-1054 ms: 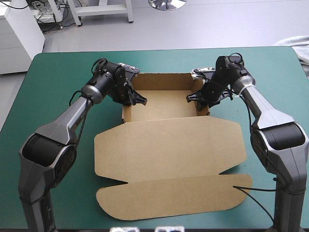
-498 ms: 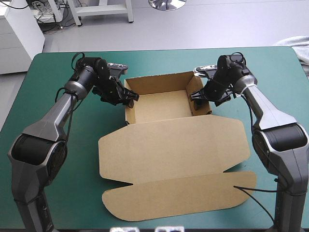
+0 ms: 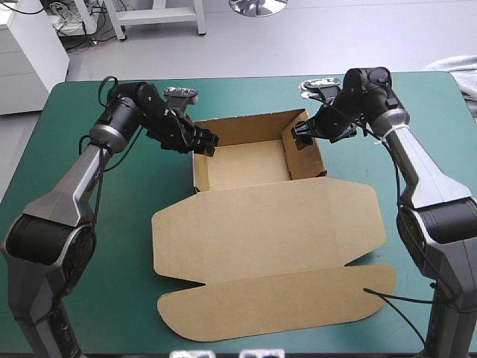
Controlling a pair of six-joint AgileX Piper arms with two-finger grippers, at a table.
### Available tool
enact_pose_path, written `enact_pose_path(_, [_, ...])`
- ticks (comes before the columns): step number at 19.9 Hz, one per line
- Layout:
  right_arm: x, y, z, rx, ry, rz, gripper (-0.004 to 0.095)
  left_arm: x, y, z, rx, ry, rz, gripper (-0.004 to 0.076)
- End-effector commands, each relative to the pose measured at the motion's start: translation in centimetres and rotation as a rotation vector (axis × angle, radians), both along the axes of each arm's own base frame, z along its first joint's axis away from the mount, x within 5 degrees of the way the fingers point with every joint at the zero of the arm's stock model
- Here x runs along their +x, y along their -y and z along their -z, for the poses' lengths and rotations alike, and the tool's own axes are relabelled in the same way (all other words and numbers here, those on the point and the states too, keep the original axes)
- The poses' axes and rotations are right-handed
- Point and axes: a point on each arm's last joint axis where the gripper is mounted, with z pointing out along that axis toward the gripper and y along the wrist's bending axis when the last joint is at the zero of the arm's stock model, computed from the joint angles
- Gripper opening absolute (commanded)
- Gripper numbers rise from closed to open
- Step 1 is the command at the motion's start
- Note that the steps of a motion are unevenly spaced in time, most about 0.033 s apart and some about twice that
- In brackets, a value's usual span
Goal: Fold the box
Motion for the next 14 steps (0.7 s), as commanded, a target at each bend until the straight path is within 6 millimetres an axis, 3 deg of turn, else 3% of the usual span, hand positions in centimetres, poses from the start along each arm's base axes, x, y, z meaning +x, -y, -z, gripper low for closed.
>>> enact_pose_path(1, [-2.3, 0.8, -5.6, 0.034, 0.124, -0.020, 0.0769, -3.0, -0.7, -7.8, -0.084, 0.195, 0.020, 0.0434])
enact_pose_path(2, [-2.7, 0.9, -6.4, 0.035, 0.145, -0.029, 0.0769, -4.7, -1.4, -9.9, -0.034, 0.213, 0.068, 0.0371])
enact_pose_path(3, [-2.9, 0.9, -6.7, 0.033, 0.157, -0.038, 0.0769, -5.3, -1.8, -10.6, -0.004, 0.240, 0.085, 0.0326])
enact_pose_path(4, [-3.1, 1.1, -7.0, 0.023, 0.170, -0.047, 0.0769, -6.9, -2.9, -12.4, 0.043, 0.310, 0.070, 0.0216])
enact_pose_path(5, [-3.1, 1.1, -7.0, 0.023, 0.170, -0.047, 0.0769, -7.5, -3.3, -13.0, 0.064, 0.334, 0.064, 0.0166])
enact_pose_path(7, [-3.0, 1.0, -6.8, 0.026, 0.164, -0.048, 0.0769, -10.4, -4.8, -14.9, 0.123, 0.413, 0.070, -0.0012])
enact_pose_path(10, [-2.9, 1.0, -6.7, 0.025, 0.165, -0.053, 0.0769, -13.9, -5.9, -15.3, 0.144, 0.439, 0.098, -0.0008])
enact_pose_path(14, [-2.0, 0.7, -5.2, 0.009, 0.133, -0.066, 0.0769, -19.1, -8.4, -12.2, 0.246, 0.373, 0.063, -0.0008])
